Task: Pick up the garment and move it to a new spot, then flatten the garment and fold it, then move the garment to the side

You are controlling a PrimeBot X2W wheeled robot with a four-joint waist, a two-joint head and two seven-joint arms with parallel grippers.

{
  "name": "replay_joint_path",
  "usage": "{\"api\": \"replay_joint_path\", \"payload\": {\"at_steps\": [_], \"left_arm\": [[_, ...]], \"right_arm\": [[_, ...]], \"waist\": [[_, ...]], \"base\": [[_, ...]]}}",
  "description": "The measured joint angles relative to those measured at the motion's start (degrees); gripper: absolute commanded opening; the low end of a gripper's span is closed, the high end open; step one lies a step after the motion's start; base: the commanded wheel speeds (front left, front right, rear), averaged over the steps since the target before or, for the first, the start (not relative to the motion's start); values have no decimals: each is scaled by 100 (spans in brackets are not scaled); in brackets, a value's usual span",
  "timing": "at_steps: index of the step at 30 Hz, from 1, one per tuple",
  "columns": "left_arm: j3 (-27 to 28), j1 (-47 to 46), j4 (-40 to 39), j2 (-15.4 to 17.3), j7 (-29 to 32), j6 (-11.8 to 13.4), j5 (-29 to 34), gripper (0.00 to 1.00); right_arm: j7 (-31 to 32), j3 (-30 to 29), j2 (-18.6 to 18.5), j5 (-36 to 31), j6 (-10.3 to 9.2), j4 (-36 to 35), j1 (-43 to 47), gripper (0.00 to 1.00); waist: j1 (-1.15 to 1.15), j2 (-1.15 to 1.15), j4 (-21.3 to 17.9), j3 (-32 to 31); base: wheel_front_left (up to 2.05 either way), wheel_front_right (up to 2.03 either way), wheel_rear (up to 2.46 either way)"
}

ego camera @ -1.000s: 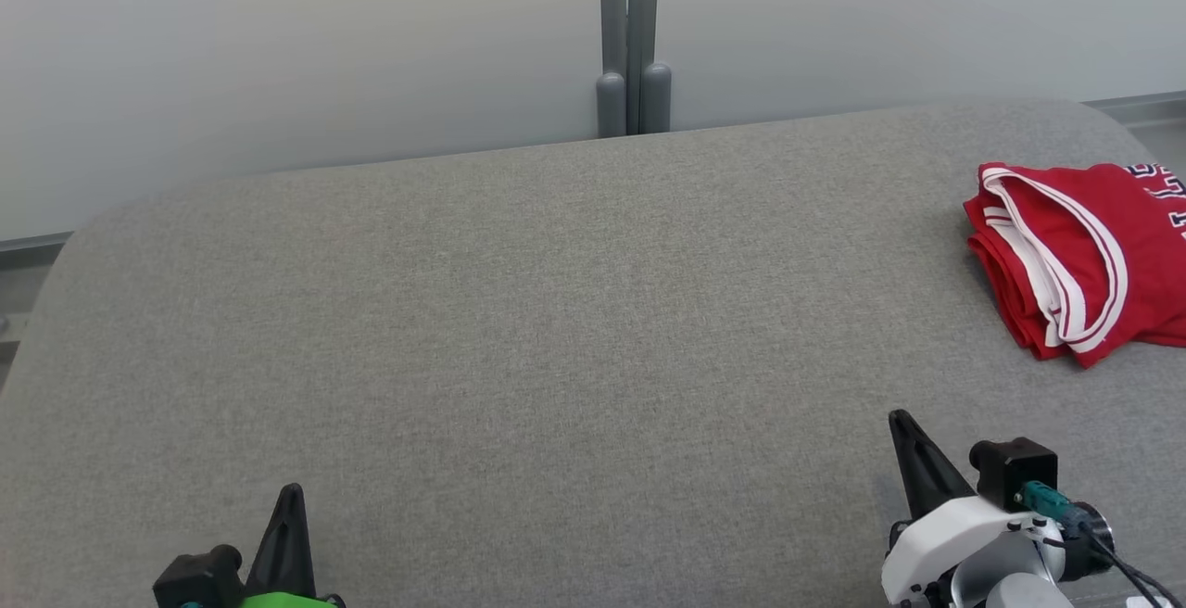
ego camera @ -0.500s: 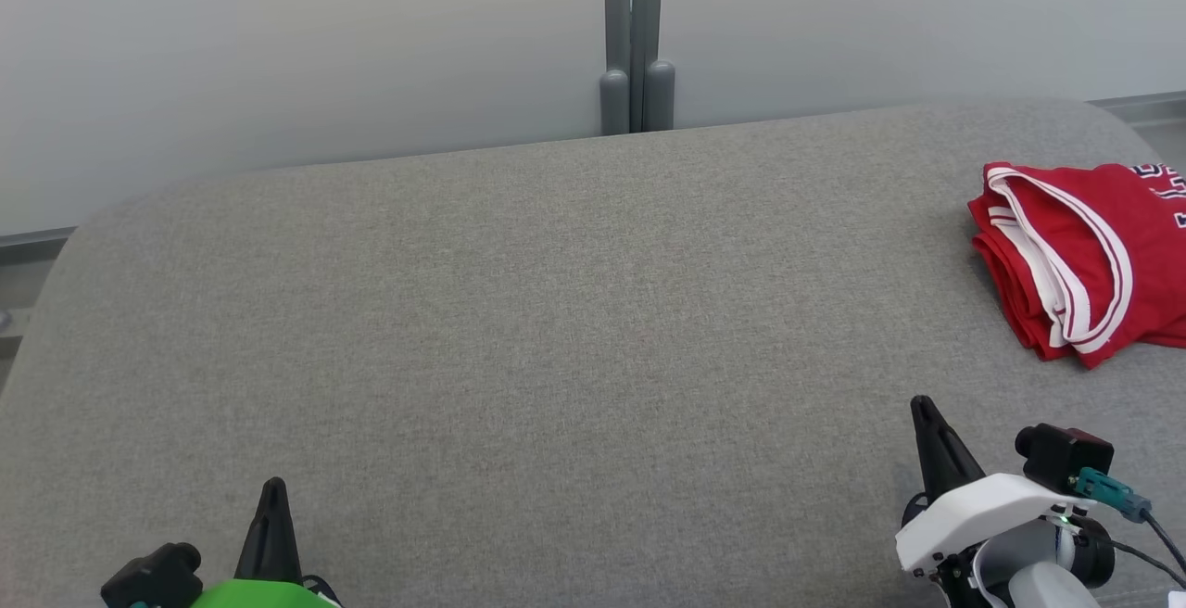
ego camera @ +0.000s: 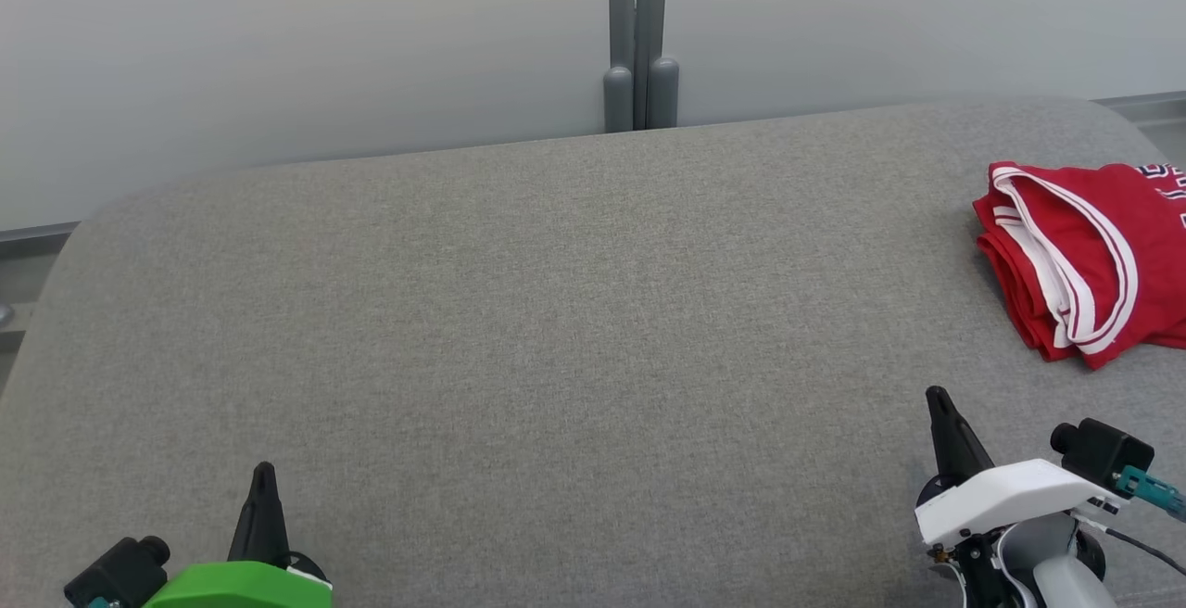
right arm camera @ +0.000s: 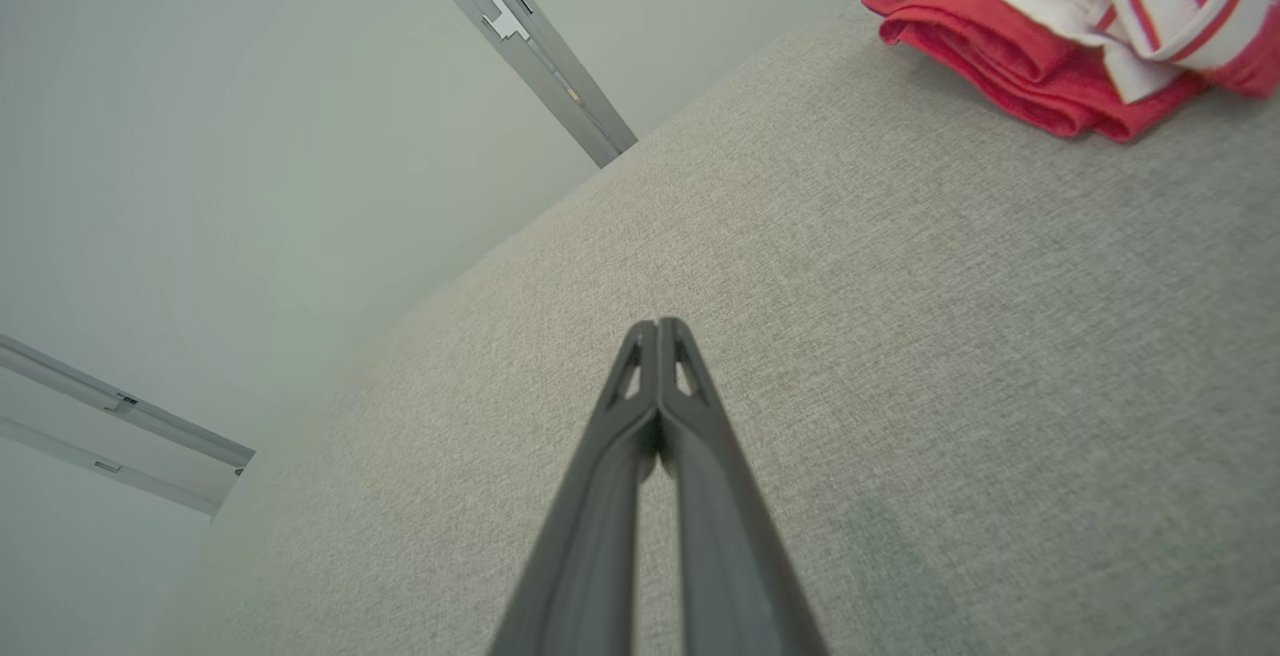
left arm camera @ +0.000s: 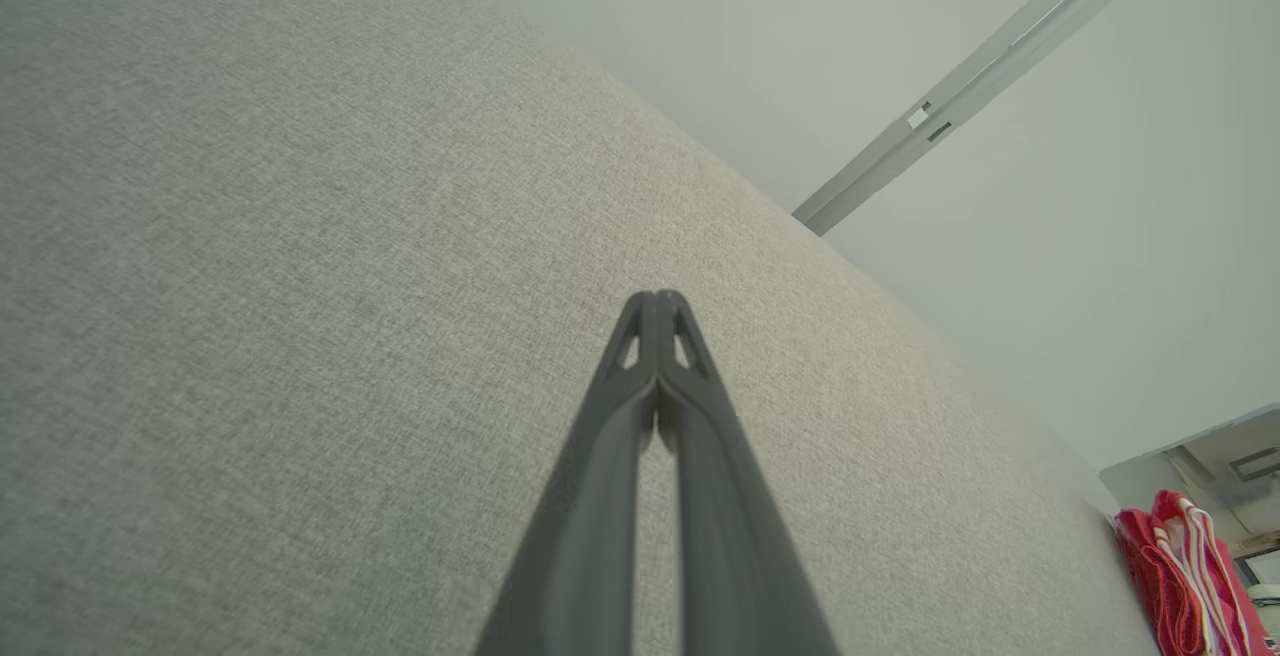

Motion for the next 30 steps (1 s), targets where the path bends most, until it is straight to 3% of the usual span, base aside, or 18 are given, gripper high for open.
{"api": "replay_joint_path", "payload": {"at_steps": [30], "left_arm": [[105, -236, -233, 5, 538, -86, -2046, 0]], "right_arm": [[558, -293, 54, 2173, -3, -357, 1, 0]], "waist": [[0, 0, 60, 46]], "base": [[0, 0, 0]]}}
